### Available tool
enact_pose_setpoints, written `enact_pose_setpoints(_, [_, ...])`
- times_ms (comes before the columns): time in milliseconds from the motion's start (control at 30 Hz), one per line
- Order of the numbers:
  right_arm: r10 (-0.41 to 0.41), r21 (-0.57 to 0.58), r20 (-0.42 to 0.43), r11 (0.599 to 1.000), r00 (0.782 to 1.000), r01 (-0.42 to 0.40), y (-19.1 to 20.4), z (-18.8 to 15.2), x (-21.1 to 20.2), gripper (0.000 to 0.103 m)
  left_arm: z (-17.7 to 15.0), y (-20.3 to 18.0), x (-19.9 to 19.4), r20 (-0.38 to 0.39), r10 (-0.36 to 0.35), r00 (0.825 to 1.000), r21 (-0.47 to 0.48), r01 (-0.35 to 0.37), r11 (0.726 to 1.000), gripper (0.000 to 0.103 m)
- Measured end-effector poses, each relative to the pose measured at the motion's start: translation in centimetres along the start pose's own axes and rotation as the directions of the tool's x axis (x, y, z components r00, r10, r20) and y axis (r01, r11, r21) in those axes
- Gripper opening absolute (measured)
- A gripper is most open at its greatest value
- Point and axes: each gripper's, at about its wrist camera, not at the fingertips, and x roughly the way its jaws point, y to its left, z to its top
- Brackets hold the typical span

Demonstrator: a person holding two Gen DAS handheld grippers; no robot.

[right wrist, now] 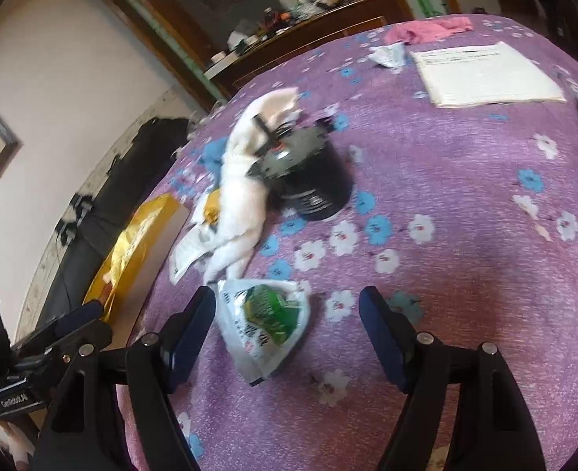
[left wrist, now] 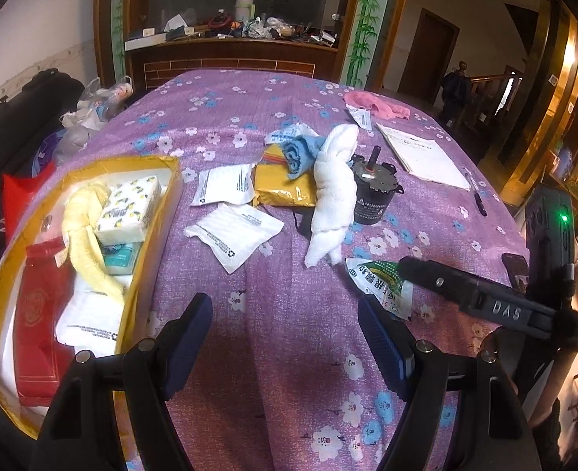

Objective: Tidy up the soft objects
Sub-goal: 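Grasp the white towel with the left tool while the right tool grasps the green-printed snack bag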

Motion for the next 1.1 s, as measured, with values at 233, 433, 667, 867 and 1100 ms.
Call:
enact_pose_setpoints(233, [-0.071, -0.070, -0.063, 0.995, 0.995, 0.066, 2.1, -0.2, 1.8, 0.074, 0.9, -0.3, 0.5, 0.001, 0.013, 1.000, 0.016, -0.013, 1.000, 0.080])
enact_pose_setpoints(433, [-0.112, -0.087, -0.075, 0.991, 0.991, 0.105, 2.3, -0.1, 2.6, 0.045, 3.4, -1.2, 2.5, 0.000, 0.011, 1.000, 0.060, -0.011, 0.998, 0.080])
enact_pose_setpoints(667, [-0.098, -0.076, -0.045, 0.993, 0.994, 0.094, 2.0, -0.2, 2.0, 0.035, 6.9, -2.8, 7.6, -0.062, -0.015, 0.998, 0.098, 0.021, 0.995, 0.080])
enact_pose_setpoints(867, [-0.088, -0.044, 0.039, 0.995, 0.995, 0.090, 1.6, -0.2, 0.4, 0.034, 8.6, -5.7, 10.9, -0.058, 0.007, 0.998, 0.217, 0.006, 0.976, 0.080])
enact_pose_setpoints(1100, [-0.071, -0.020, 0.039, 0.997, 0.997, 0.072, 1.2, 0.0, 0.4, 0.035, 9.3, -6.0, 14.2, -0.142, 0.029, 0.989, 0.195, -0.001, 0.981, 0.036])
